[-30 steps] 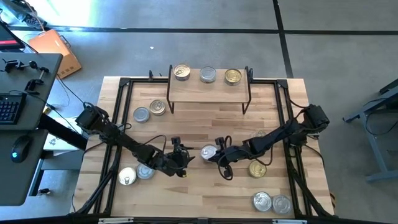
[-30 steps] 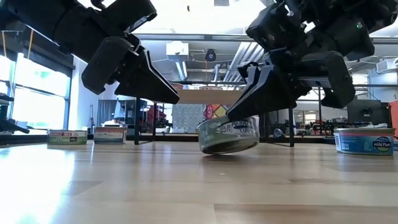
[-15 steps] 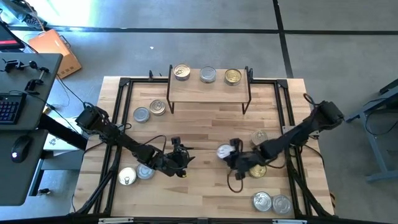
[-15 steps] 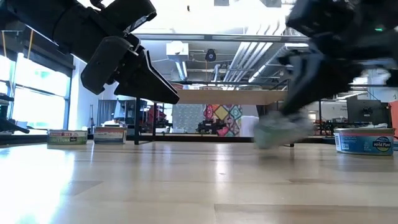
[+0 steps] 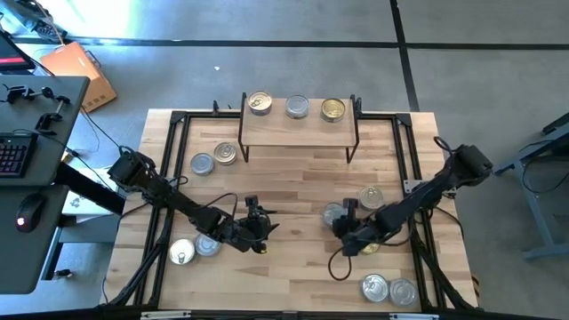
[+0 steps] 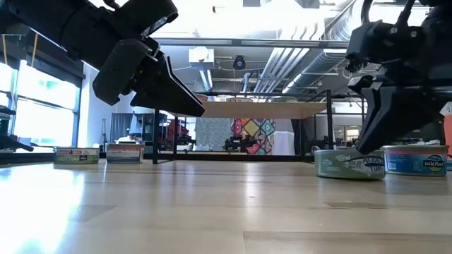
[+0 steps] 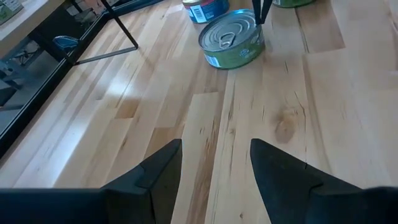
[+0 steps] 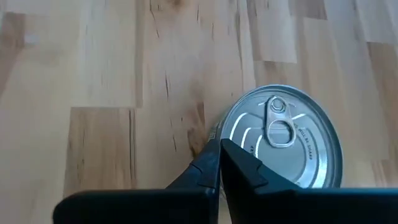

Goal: Stack canned seafood by type on shelf
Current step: Put the green with blue patterned tuna can on the shelf, then put the blue tuna can on the shelf

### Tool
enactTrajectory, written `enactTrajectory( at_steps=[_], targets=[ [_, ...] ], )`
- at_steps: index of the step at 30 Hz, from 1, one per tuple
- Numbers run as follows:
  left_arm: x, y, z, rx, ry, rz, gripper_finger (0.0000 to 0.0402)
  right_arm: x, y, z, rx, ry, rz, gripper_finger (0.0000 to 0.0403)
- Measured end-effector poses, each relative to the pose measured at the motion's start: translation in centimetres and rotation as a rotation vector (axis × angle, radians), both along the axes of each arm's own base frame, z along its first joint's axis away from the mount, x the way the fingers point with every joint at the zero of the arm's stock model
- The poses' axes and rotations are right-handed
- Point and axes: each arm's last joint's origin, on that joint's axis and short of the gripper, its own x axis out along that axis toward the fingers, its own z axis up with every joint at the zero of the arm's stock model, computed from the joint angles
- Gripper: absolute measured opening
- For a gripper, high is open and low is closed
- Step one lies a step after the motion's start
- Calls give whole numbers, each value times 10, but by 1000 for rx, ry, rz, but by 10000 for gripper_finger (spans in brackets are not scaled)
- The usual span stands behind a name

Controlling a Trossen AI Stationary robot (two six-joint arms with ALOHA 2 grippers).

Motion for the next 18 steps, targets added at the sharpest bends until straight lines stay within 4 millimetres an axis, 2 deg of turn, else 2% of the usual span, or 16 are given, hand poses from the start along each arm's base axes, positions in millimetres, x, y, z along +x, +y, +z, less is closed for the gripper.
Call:
enactTrajectory(
  at_steps=[3,7,13,15,18],
  targets=[
    [0,0,0,-1,-1,0,184,-3,-2,7,22,-8,-13,35],
    [0,0,0,-1,-2,0,184,-14,-6,24,69,-25,-55,97],
    [0,0,0,-1,-2,0,184,-40,-1,47,259,16,-43,194],
    [0,0,0,-1,-2,0,184,-48,8,49,308,39,-13,208],
    [0,0,0,-1,-2,0,184,-62,17,47,289,74,-32,210]
  ],
)
